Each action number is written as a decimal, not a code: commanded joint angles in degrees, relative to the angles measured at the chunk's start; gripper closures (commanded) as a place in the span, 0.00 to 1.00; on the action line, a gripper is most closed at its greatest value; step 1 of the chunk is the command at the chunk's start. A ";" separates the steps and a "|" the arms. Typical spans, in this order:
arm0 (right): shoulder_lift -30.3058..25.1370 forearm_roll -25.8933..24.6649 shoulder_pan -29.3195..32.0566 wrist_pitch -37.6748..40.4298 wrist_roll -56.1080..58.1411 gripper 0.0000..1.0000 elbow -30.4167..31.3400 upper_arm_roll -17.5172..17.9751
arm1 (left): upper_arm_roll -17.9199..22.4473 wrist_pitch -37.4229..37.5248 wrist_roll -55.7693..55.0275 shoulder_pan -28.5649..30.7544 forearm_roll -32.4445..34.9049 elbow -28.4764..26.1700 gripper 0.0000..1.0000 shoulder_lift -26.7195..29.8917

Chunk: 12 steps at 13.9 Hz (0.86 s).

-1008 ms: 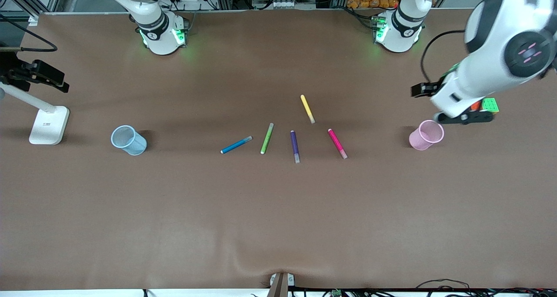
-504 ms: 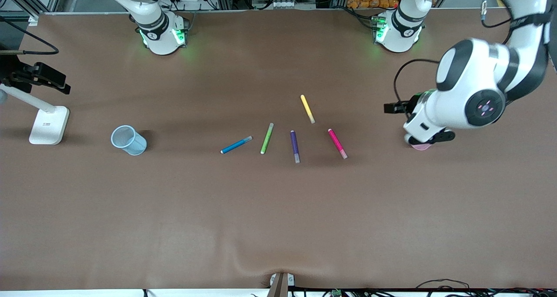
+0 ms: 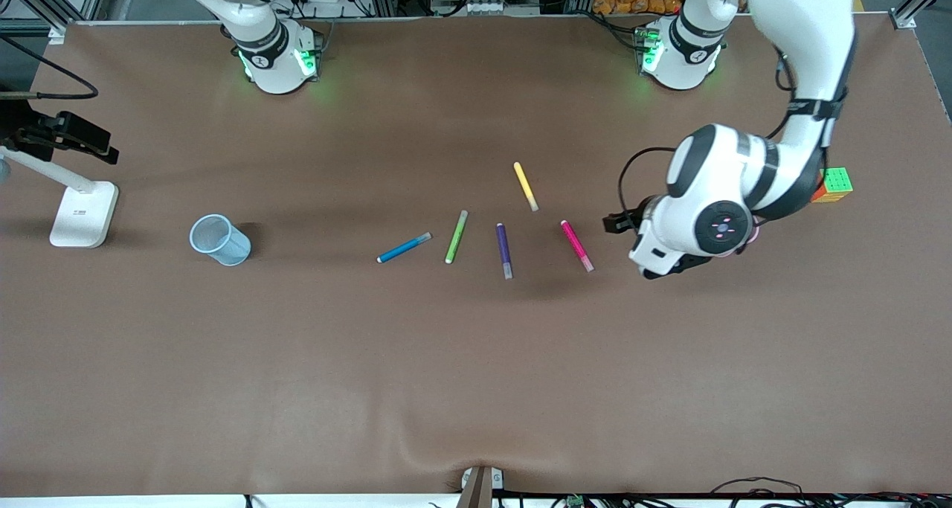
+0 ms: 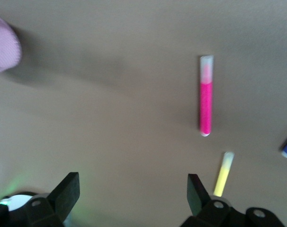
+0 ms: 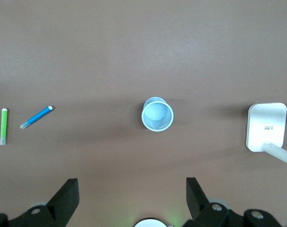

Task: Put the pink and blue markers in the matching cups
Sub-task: 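Move the left gripper over the pink marker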

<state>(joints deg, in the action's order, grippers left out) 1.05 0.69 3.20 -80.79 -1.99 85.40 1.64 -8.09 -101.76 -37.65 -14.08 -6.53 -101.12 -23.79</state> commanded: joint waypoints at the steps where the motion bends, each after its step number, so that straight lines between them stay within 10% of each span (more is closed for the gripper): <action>1: 0.44 -0.25 0.31 0.02 0.23 0.00 0.03 0.12 | 0.27 -3.34 -1.90 0.01 -4.35 1.01 0.00 -2.83; 6: 1.32 -0.33 0.58 0.11 0.67 0.00 0.82 0.12 | 0.27 -9.42 -2.08 0.28 -5.33 3.55 0.00 -8.10; 12: 5.71 -0.69 0.14 0.90 0.58 0.00 -0.85 0.29 | 0.27 -11.26 -3.84 -0.25 -6.65 7.43 0.29 -14.53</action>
<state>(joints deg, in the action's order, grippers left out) 6.94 0.68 3.19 -80.61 -1.95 85.91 1.59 -7.90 -112.45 -40.51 -14.10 -12.26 -95.55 -36.24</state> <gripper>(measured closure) 0.000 0.251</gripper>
